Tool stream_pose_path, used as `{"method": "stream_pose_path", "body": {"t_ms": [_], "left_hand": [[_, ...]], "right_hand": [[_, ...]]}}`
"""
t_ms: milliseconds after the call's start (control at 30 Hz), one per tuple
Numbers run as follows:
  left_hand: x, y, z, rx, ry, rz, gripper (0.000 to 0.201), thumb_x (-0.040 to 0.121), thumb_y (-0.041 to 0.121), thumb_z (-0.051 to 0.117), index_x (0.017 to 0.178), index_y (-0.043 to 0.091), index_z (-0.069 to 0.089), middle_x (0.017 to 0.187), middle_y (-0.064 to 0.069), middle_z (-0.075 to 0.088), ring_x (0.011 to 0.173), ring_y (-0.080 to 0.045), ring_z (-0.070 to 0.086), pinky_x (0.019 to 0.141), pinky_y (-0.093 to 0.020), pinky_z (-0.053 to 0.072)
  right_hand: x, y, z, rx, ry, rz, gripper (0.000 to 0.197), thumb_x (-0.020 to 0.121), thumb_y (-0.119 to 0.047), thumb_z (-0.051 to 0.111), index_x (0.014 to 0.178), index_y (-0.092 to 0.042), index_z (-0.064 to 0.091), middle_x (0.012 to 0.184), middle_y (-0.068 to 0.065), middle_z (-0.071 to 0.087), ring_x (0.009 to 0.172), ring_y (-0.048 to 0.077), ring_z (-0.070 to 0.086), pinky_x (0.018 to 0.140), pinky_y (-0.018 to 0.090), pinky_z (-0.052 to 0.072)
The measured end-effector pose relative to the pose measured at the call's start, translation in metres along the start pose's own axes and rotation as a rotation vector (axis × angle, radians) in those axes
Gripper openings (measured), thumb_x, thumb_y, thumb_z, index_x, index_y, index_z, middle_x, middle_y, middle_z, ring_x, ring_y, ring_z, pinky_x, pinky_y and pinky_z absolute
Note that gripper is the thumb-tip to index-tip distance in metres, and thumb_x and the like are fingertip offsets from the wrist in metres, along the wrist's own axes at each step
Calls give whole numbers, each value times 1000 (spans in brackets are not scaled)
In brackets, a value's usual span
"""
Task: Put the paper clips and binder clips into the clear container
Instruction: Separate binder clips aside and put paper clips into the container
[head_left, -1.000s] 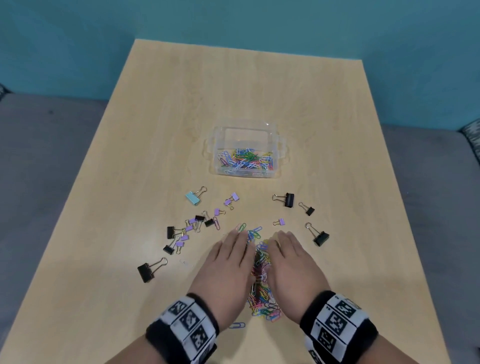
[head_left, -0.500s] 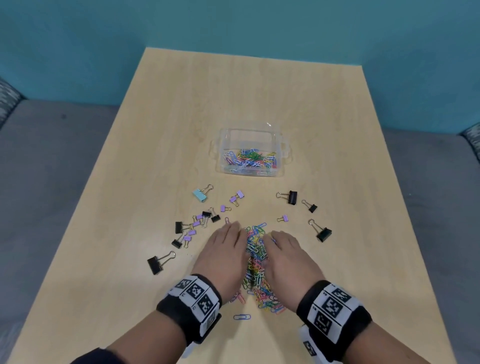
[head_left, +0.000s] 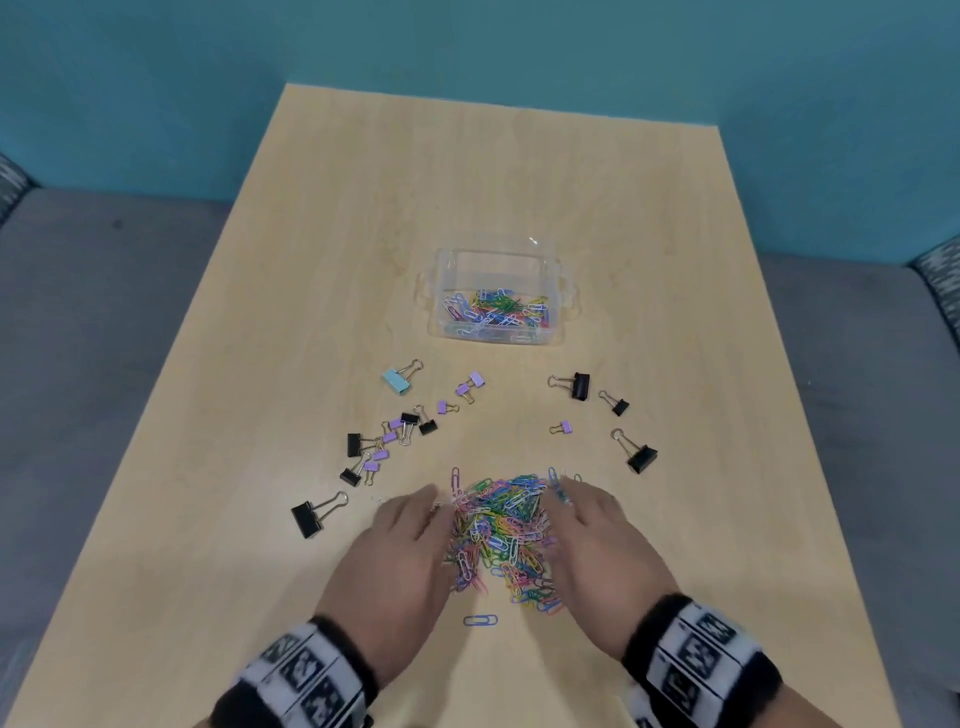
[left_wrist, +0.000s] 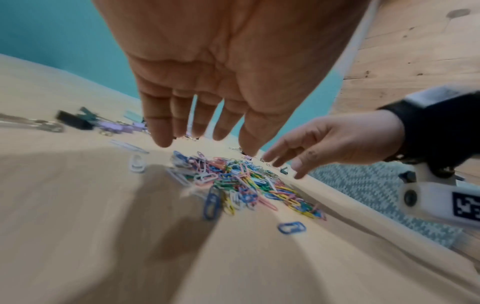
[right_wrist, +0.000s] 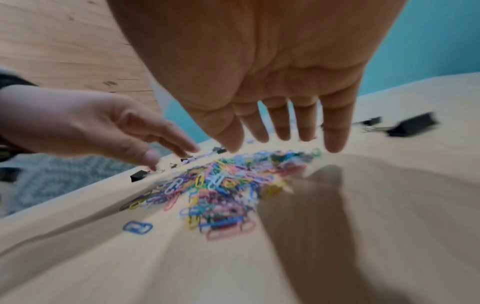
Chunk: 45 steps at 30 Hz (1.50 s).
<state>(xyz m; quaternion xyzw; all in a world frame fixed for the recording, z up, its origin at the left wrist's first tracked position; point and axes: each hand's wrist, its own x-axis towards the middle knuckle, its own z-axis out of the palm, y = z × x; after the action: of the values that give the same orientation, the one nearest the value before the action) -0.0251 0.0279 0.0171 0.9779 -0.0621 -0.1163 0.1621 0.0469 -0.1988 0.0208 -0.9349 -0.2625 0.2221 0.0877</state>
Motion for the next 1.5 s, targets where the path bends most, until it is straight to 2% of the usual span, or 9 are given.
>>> {"method": "stream_pose_path", "body": {"t_ms": [200, 367, 533, 767, 1000, 1133, 1233, 1333, 1500], "left_hand": [[-18, 22, 22, 18, -188, -188, 115, 50, 69, 68, 146, 22, 26, 148, -11, 32, 118, -30, 41, 77, -41, 54], [12, 39, 24, -9, -127, -153, 90, 76, 55, 60, 146, 24, 15, 155, -5, 13, 133, -26, 23, 101, -38, 40], [25, 26, 13, -33, -77, -226, 100, 70, 53, 69, 146, 28, 10, 155, -4, 7, 132, -26, 21, 96, -40, 43], [2, 13, 7, -32, 58, -280, 66, 77, 45, 62, 131, 15, 40, 139, -14, 41, 122, -36, 39, 90, -47, 49], [-26, 18, 36, -153, 8, -121, 66, 85, 49, 40, 141, 13, 38, 150, -9, 30, 140, -28, 22, 114, -35, 22], [-48, 6, 30, -298, 130, -234, 53, 81, 42, 45, 128, 17, 49, 136, -5, 43, 123, -27, 40, 104, -29, 28], [-59, -8, 26, -372, 140, -352, 30, 75, 35, 44, 99, 24, 59, 102, 6, 51, 85, -18, 52, 78, -31, 43], [-55, -7, 23, -471, 80, -373, 15, 75, 23, 50, 88, 31, 54, 94, 12, 49, 78, -6, 53, 74, -25, 40], [-23, 13, 17, -522, 64, -186, 16, 77, 23, 47, 88, 25, 58, 92, 10, 50, 86, -7, 50, 79, -22, 39]], "right_hand": [[-15, -11, 14, -70, -95, 199, 104, 59, -70, 60, 146, -27, 24, 150, 8, 30, 124, 30, 39, 82, 44, 48], [10, -28, 8, -73, -44, 84, 90, 73, -53, 61, 147, -28, 16, 155, 4, 16, 134, 28, 23, 98, 42, 39], [11, -22, 0, -32, -37, 174, 103, 73, -54, 69, 148, -31, 2, 153, 3, 4, 133, 26, 20, 96, 42, 41], [21, -23, -1, 0, 18, 97, 84, 82, -51, 60, 147, -24, 14, 154, 6, 13, 135, 28, 20, 103, 41, 37], [23, -25, 3, 54, -71, -55, 72, 92, -45, 47, 149, -12, 18, 156, 9, 18, 144, 27, 11, 117, 39, 19], [-12, -4, 1, 153, 106, 22, 34, 84, -28, 45, 114, -17, 55, 110, 4, 55, 102, 29, 52, 87, 37, 48], [-38, 17, 10, 182, 19, 138, 6, 71, -23, 40, 76, -24, 44, 77, -6, 44, 71, 23, 47, 63, 32, 36], [-45, 16, 19, 238, -195, 113, 5, 70, -29, 32, 71, -28, 36, 76, -9, 42, 71, 17, 42, 66, 28, 31], [-18, -10, 9, 228, -147, -16, 23, 73, -35, 22, 78, -28, 44, 86, 1, 53, 82, 24, 49, 70, 34, 36]]}}
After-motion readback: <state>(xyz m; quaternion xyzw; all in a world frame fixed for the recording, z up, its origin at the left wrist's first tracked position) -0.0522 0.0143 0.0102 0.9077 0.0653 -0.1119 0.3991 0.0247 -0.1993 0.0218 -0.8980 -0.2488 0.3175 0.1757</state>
